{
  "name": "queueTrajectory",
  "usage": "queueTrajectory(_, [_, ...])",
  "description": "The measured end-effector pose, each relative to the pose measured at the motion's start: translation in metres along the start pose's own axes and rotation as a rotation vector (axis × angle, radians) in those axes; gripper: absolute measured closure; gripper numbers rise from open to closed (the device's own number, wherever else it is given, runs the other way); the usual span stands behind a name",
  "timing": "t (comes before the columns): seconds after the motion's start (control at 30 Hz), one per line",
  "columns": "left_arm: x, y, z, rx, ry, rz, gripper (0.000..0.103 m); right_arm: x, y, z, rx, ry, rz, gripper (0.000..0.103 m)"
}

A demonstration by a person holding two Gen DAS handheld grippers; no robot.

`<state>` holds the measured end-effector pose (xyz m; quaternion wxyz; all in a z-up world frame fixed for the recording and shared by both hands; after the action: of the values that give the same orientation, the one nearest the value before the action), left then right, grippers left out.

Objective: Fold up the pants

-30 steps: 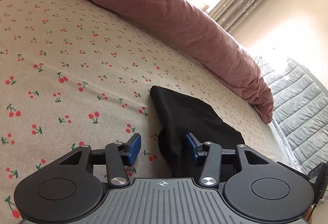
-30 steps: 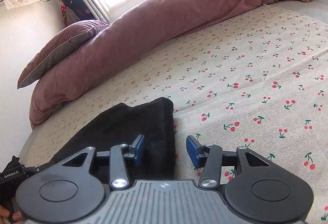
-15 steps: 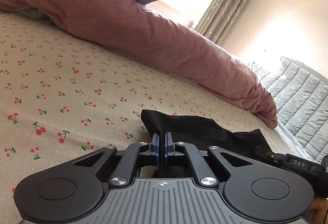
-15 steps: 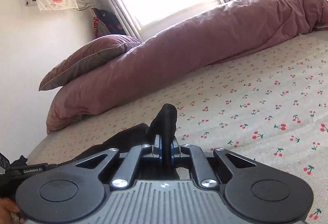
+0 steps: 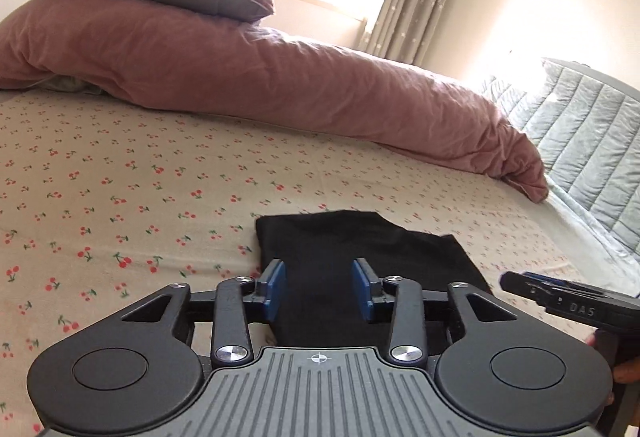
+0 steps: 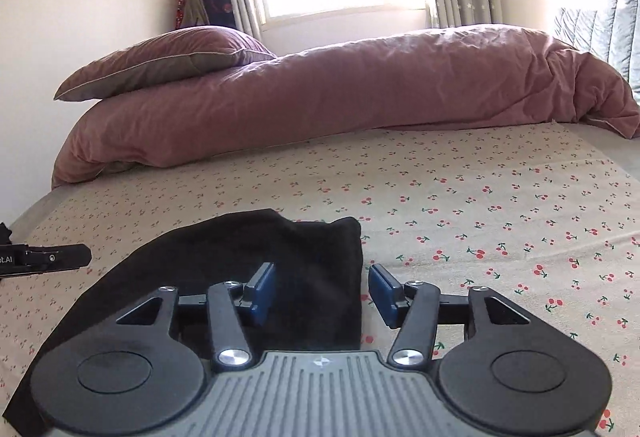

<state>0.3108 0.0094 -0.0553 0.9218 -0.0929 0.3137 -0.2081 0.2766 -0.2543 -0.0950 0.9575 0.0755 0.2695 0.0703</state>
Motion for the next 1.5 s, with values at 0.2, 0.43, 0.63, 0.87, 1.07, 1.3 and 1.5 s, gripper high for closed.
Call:
queueTrajectory(0.2, [-0.015,-0.042,-0.059,0.154,0.093,-0.026,0.062,-0.016,0.047,-0.043,-0.150,0.115,0.057,0.046])
queueTrajectory(0.43, [-0.029,-0.009,-0.107,0.234,0.153,0.056,0.059,-0.036,0.040,-0.088,-0.287,0.185,0.047,0.051])
queueTrajectory(0.63, [-0.054,0.011,-0.109,0.158,0.171,0.098,0.050,-0.061,0.007,-0.095,-0.263,0.212,-0.003,0.046])
queueTrajectory(0.87, [-0.079,-0.018,-0.095,0.200,0.170,0.184,0.024,-0.092,-0.005,-0.071,-0.196,0.194,-0.096,0.028])
queueTrajectory(1.07, [-0.098,-0.052,-0.082,0.177,0.141,0.261,0.002,-0.120,0.016,-0.059,-0.142,0.163,-0.105,0.004])
queueTrajectory(1.3, [-0.092,-0.058,-0.113,0.106,0.200,0.344,0.000,-0.116,0.025,-0.087,-0.076,0.181,-0.224,0.001])
queueTrajectory(1.5, [-0.094,-0.049,-0.118,0.119,0.171,0.469,0.000,-0.103,0.033,-0.098,-0.088,0.194,-0.257,0.001])
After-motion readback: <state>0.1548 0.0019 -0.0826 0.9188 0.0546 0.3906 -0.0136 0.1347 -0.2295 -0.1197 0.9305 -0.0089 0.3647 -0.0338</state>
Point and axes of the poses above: each gripper's, at about its wrist camera, not at the fingertips, and x roughly the way its jaws point, y to its left, z to its top, the point moved 10 cm from there along x, roughly the way its jaws point, and after that the axes turned 3 degrees about y, right-handed, at the moved point
